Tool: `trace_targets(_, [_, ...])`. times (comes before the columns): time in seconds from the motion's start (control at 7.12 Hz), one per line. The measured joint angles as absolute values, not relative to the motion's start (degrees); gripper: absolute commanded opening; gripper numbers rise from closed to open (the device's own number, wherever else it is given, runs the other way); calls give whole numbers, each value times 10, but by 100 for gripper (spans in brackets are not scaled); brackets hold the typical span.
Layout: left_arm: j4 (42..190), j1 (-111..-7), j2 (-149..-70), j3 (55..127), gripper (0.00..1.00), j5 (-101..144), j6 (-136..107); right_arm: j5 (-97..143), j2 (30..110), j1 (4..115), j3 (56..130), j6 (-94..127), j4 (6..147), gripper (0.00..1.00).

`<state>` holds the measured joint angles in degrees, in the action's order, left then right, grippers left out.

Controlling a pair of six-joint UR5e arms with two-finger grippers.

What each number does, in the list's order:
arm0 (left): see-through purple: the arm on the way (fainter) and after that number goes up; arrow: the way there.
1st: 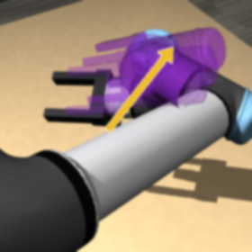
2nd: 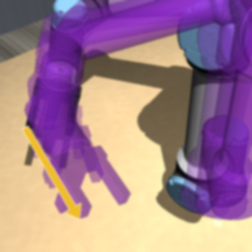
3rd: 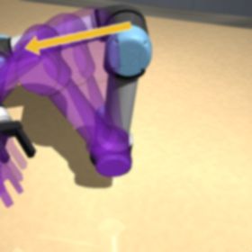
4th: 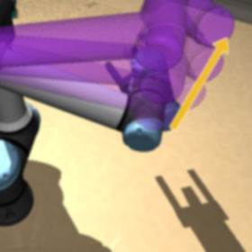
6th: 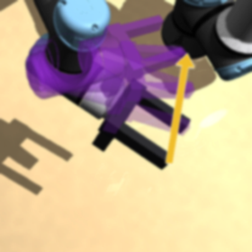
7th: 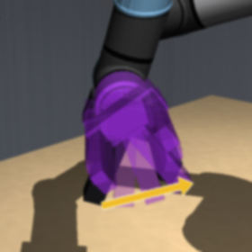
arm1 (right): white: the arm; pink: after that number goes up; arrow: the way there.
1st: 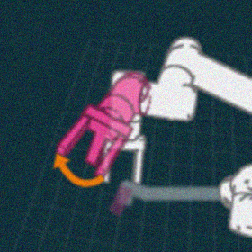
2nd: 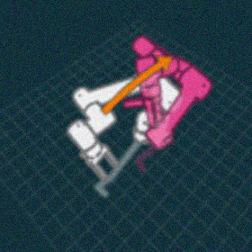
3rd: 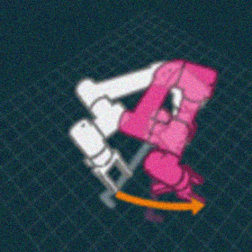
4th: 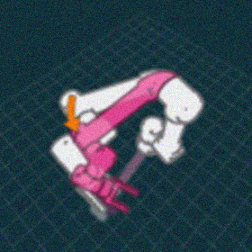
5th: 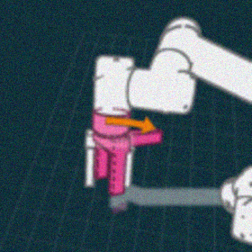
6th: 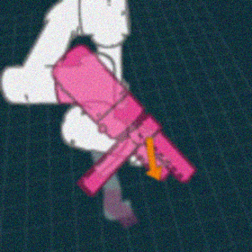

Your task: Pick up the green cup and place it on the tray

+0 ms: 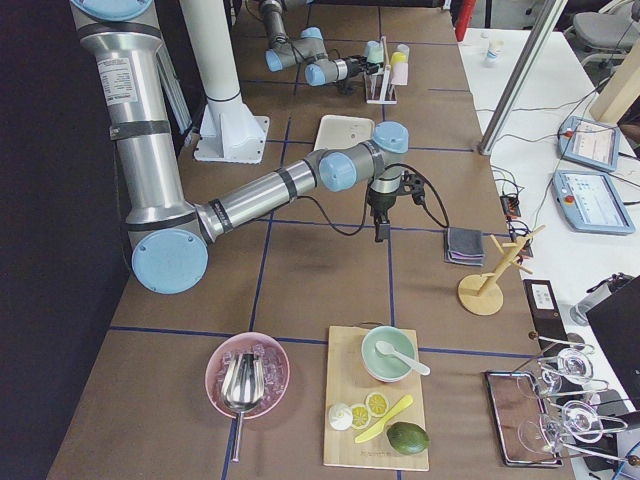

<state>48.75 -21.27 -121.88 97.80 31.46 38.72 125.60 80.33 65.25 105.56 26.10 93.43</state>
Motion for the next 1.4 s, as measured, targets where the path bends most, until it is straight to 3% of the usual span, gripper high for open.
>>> trace_targets(0.56, [477, -226, -1215, 1020, 49, 314, 391, 1256, 803, 654, 1057, 261, 934, 100])
trace_targets(1.4, [459, -248, -1186, 1193, 49, 330, 426, 1256, 802, 655, 1059, 261, 934, 100])
